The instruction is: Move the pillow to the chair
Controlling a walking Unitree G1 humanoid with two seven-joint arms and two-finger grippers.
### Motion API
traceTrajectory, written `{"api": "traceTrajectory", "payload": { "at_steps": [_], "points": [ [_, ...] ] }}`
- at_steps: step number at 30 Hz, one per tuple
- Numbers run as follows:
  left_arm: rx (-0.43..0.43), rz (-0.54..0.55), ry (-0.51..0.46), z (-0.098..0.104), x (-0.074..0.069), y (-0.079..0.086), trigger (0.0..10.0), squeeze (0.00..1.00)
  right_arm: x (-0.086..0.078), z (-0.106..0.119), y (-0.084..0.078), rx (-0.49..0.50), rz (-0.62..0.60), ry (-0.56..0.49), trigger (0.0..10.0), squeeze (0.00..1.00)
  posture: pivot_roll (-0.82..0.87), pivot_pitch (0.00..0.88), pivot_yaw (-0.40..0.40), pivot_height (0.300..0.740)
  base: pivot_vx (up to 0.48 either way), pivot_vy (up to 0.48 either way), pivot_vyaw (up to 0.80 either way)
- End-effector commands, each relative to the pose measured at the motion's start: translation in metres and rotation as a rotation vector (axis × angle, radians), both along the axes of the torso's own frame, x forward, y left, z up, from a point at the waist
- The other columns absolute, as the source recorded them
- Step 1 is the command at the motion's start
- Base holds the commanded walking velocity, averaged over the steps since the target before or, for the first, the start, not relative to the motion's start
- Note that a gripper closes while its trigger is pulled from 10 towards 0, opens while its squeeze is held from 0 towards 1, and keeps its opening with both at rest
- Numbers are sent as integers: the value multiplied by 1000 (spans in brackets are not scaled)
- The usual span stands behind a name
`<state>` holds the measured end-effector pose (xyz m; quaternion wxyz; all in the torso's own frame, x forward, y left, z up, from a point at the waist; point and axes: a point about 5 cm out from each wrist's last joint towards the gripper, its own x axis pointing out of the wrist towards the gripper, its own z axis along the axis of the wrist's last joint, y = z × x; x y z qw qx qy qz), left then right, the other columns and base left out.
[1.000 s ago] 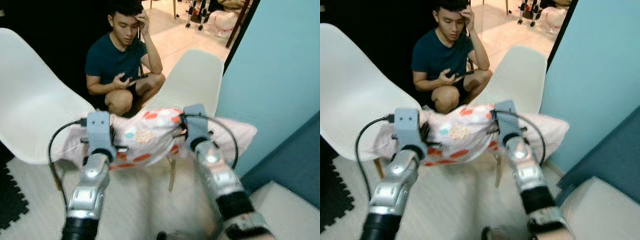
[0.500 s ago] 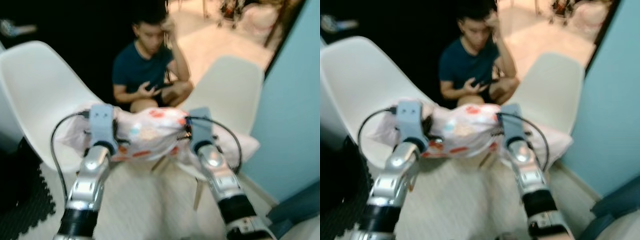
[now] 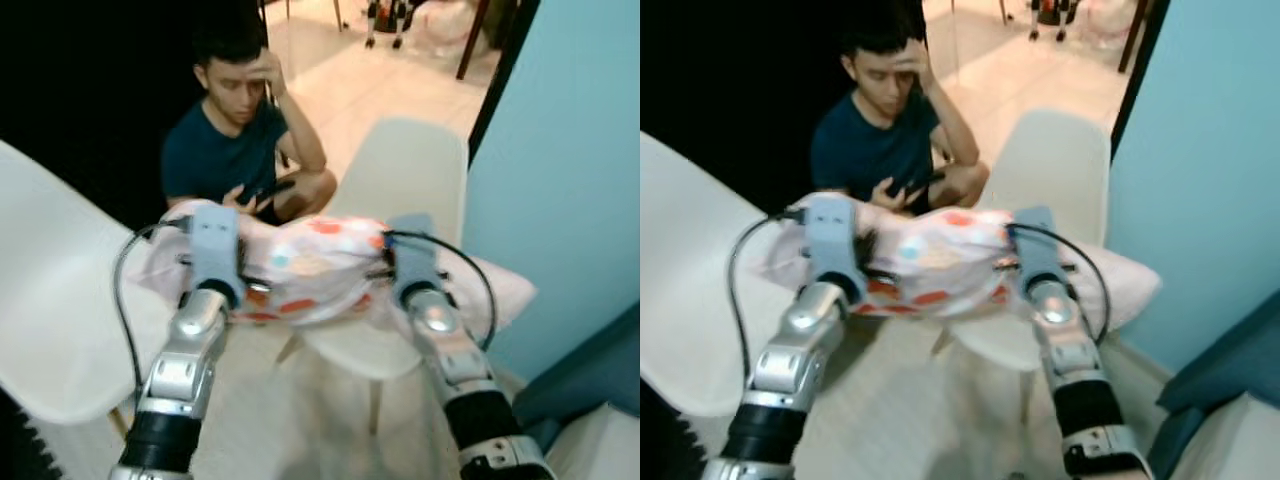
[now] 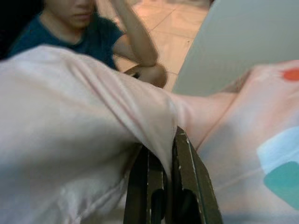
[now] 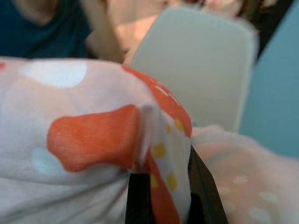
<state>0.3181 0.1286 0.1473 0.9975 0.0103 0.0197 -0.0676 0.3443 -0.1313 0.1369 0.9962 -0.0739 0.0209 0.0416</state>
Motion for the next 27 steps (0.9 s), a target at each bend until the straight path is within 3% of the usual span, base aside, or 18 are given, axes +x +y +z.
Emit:
{"api": "traceTrajectory", "payload": {
  "at_steps": [1,9,18,27],
  "points": [
    [5,1,0,-1,-1,3,10000,0,1,12,14,15,46,-44,10000,0,23,104,28,740,345,0,-800],
    [5,-1,-1,-1,-1,4,10000,0,0,13,14,23,52,-50,10000,0,21,102,26,740,343,0,-800],
    [-6,-5,2,-2,-2,2,10000,0,0,12,18,5,81,-41,10000,0,21,104,16,740,332,0,0],
    [-14,6,9,-5,-6,0,10000,0,1,14,20,-9,108,-36,10000,0,16,106,-1,740,0,0,0]
  ]
}}
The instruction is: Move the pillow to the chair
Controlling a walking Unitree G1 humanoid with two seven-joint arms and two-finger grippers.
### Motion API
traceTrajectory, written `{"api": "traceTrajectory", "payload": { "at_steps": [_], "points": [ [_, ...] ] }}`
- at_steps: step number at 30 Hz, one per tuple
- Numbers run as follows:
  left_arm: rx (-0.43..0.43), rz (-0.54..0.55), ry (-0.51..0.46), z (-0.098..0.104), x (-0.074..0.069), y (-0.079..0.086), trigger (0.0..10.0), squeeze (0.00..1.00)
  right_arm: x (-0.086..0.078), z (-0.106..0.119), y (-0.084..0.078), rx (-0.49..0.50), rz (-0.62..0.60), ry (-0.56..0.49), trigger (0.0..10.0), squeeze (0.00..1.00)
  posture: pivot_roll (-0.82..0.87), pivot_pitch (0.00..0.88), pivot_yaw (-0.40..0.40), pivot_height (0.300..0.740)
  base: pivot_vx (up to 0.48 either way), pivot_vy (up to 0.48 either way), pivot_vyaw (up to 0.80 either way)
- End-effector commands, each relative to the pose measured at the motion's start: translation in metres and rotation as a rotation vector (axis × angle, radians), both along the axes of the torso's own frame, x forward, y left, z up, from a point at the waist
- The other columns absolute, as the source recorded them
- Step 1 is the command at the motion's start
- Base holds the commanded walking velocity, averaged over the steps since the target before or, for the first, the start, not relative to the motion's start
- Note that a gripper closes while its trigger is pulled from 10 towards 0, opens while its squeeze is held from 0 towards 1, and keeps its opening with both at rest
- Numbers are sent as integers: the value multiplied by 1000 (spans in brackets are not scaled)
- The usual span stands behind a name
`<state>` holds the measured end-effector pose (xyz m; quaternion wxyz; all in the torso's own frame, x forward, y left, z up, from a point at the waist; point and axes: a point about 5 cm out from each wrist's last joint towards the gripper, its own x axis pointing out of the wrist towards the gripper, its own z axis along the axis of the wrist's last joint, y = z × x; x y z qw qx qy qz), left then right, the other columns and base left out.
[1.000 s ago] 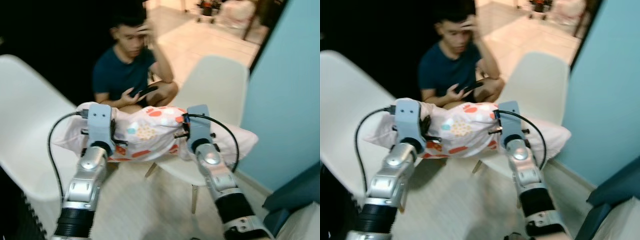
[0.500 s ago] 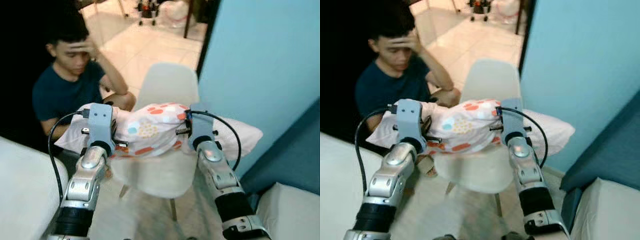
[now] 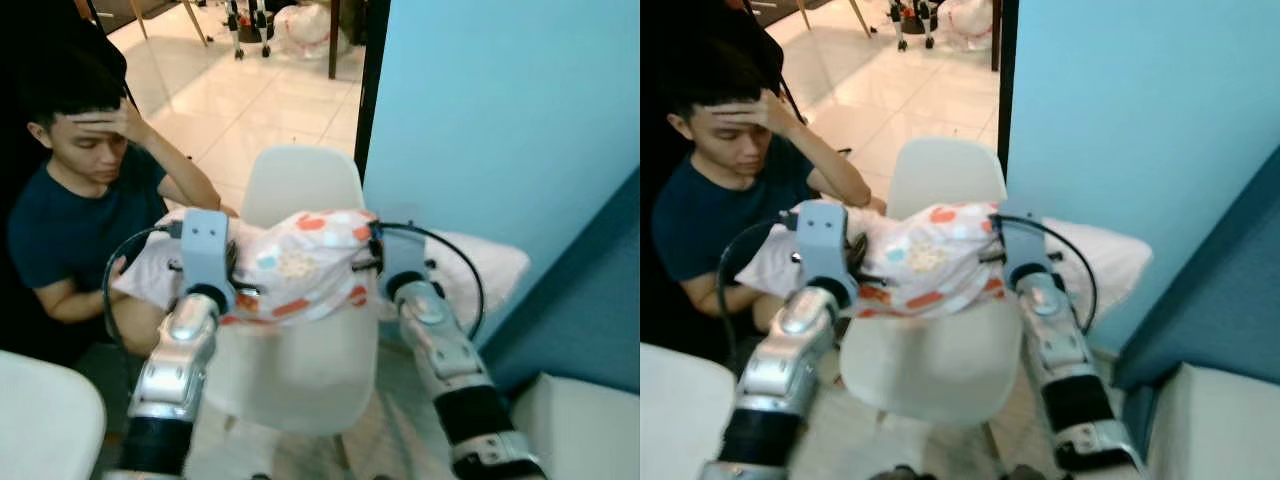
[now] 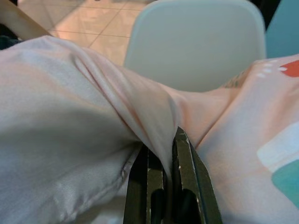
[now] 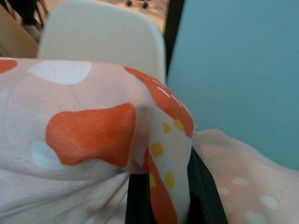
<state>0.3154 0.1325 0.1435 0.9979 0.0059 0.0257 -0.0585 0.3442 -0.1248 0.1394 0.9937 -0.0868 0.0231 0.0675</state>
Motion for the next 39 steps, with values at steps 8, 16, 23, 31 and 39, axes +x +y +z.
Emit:
{"api": "traceTrajectory", "payload": {
  "at_steps": [8,16,23,31,39],
  "points": [
    [-19,-15,-2,-2,-5,-5,10000,0,1,14,13,13,63,-44,10000,0,15,107,-3,740,0,0,0],
    [-20,-43,7,-2,-5,-6,10000,0,1,15,15,13,71,-45,10000,0,16,102,-10,740,0,290,0],
    [-5,-61,19,-4,-5,-8,10000,0,1,14,15,11,73,-42,10000,0,18,92,-8,740,0,0,0],
    [82,-123,47,-6,-6,-14,10000,0,-1,11,13,14,67,-33,10000,0,19,91,2,740,0,-180,0],
    [43,-97,73,-10,-6,-13,10000,0,-1,10,11,15,59,-32,10000,0,23,96,4,740,0,-180,0]
  ]
}}
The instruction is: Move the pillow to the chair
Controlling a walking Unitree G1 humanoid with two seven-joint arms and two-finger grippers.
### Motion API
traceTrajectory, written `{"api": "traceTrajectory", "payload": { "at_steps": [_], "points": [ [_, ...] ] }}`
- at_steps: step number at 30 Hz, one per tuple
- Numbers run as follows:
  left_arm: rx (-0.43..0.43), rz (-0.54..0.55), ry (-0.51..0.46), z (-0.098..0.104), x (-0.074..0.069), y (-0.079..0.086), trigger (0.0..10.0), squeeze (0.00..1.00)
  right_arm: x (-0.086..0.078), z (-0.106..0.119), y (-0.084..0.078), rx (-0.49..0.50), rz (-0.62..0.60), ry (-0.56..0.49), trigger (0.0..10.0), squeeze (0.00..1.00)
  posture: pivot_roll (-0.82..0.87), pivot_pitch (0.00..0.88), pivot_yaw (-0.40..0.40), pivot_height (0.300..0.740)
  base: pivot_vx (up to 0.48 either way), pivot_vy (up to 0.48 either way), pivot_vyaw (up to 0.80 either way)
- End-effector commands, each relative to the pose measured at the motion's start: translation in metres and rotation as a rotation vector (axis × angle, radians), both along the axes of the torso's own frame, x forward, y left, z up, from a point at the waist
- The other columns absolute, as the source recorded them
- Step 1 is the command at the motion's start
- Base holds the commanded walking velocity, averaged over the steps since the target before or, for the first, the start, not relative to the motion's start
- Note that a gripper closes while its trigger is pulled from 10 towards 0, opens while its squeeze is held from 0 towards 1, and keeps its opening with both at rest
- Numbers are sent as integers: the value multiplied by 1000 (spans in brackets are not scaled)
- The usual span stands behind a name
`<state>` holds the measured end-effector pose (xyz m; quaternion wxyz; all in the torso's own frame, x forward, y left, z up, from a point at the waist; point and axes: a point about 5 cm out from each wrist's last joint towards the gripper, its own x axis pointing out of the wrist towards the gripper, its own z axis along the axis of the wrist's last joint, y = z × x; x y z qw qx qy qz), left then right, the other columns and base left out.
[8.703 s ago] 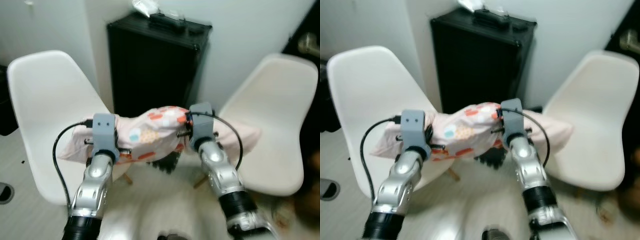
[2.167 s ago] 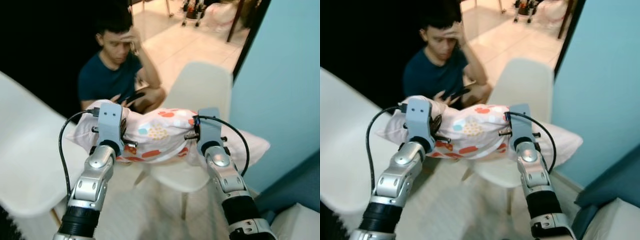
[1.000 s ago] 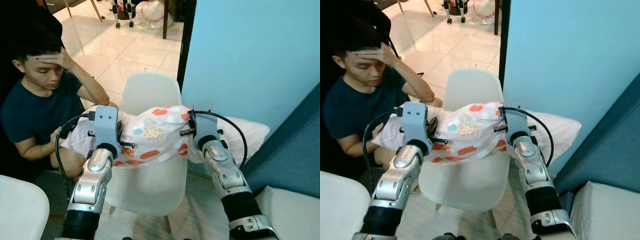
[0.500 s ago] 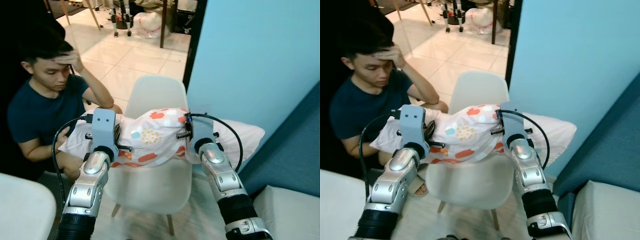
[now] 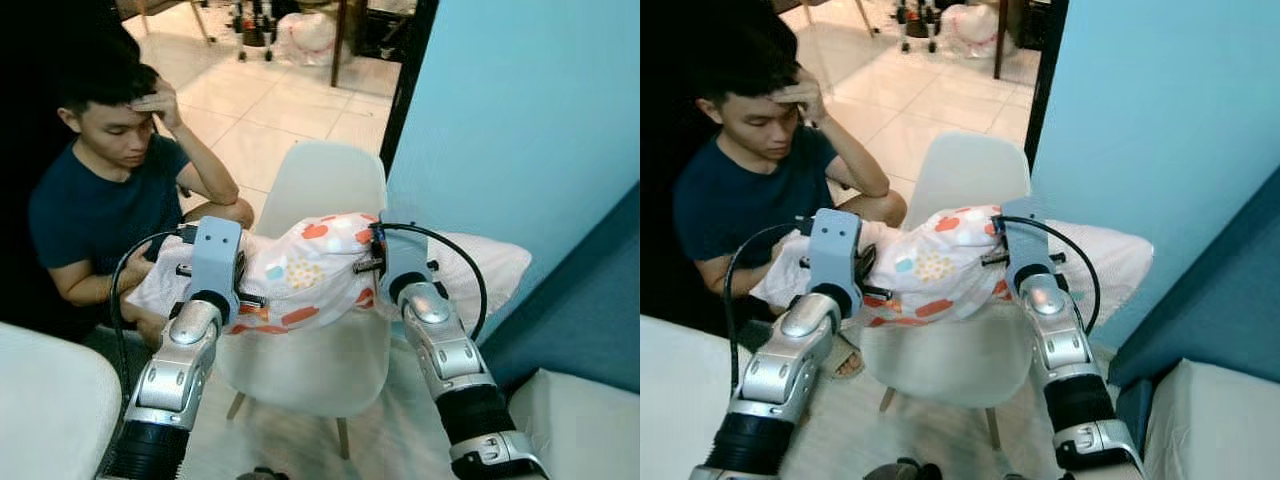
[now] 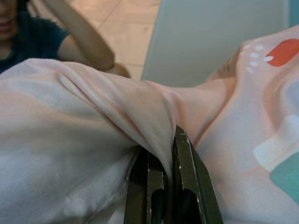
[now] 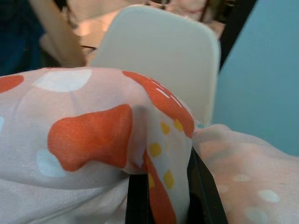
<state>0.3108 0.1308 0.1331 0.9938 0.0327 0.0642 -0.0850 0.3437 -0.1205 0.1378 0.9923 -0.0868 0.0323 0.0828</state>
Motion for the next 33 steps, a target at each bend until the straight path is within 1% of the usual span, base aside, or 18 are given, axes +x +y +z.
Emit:
{"api": "traceTrajectory", "payload": {
  "at_steps": [1,5,8,9,13,20,28,33],
  "points": [
    [-15,-43,0,0,-1,-11,10000,0,0,12,6,17,30,-52,10000,0,23,96,4,740,0,0,0],
    [-2,-53,6,0,-3,-11,10000,0,0,11,6,17,28,-51,10000,0,23,99,7,740,0,0,0],
    [19,-55,12,-1,-4,-11,10000,0,0,11,6,18,26,-51,10000,0,23,101,6,740,0,-447,0],
    [14,-43,9,-1,-4,-11,10000,0,0,11,7,19,26,-51,10000,0,23,102,6,740,0,-382,0],
    [17,-4,23,-2,-1,-6,10000,0,0,11,6,18,27,-50,10000,0,23,105,3,740,0,0,0],
    [6,-1,23,-2,-1,-3,10000,0,0,11,6,16,29,-49,10000,0,24,107,1,740,0,0,0],
    [3,21,12,-2,-1,-1,10000,0,0,15,13,43,53,-71,10000,0,22,106,-6,740,0,0,0],
    [9,38,-8,0,0,1,10000,0,1,18,14,48,59,-80,10000,0,22,107,-8,740,0,0,0]
  ]
}}
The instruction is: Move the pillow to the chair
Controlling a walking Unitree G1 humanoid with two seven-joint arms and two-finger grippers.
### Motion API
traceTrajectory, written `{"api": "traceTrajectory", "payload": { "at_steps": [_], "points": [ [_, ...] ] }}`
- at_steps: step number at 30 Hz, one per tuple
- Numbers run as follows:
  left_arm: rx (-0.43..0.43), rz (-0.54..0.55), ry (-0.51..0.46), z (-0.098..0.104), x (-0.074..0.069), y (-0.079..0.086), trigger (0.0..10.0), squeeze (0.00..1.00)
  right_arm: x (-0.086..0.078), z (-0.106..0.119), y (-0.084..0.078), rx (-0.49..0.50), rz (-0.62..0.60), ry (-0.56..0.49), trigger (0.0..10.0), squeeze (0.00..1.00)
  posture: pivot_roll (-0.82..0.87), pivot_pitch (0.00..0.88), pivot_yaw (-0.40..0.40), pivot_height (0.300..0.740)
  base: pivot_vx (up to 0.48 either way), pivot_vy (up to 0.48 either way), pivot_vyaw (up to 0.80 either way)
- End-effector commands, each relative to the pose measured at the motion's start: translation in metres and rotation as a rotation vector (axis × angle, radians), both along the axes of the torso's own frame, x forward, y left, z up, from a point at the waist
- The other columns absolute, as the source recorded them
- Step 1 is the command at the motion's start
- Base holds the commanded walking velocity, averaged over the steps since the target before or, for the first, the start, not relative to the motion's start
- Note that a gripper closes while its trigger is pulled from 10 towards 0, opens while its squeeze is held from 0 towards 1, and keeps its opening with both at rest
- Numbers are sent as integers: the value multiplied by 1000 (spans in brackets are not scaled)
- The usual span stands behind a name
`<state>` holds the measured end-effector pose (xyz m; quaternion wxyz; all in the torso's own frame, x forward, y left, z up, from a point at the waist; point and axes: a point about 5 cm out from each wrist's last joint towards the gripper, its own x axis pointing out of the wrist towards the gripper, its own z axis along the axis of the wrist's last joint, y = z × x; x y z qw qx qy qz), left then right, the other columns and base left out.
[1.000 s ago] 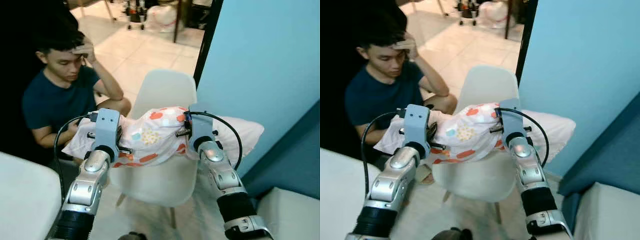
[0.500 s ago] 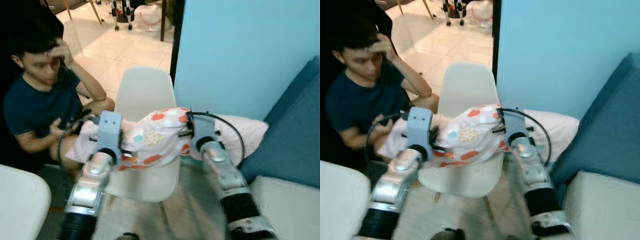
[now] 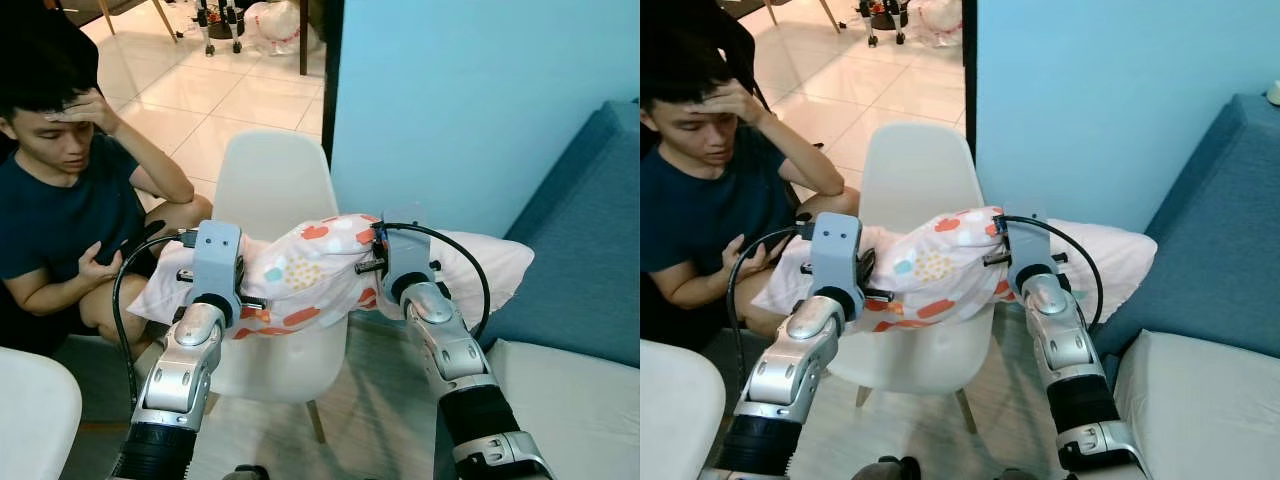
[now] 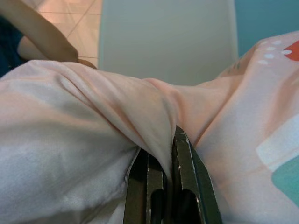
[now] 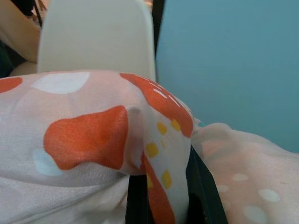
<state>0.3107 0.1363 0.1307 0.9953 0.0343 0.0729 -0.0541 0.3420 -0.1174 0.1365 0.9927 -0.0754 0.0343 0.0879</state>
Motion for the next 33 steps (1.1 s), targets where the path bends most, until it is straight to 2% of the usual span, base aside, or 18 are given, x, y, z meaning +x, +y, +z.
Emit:
{"api": "traceTrajectory", "payload": {
  "at_steps": [1,11,25,33],
  "points": [
    [8,-16,-33,3,0,-4,10000,0,3,19,11,30,50,-89,10000,0,21,108,-9,740,0,0,0],
    [14,16,-76,10,4,5,10000,0,1,20,12,52,69,-89,10000,0,20,107,-10,706,0,0,0],
    [16,17,-78,9,3,4,10000,0,1,18,15,50,81,-83,10000,0,19,108,-10,641,0,0,0],
    [23,-1,-74,8,3,1,10000,0,0,17,15,41,77,-83,10000,0,20,105,-7,636,0,0,0]
  ]
}}
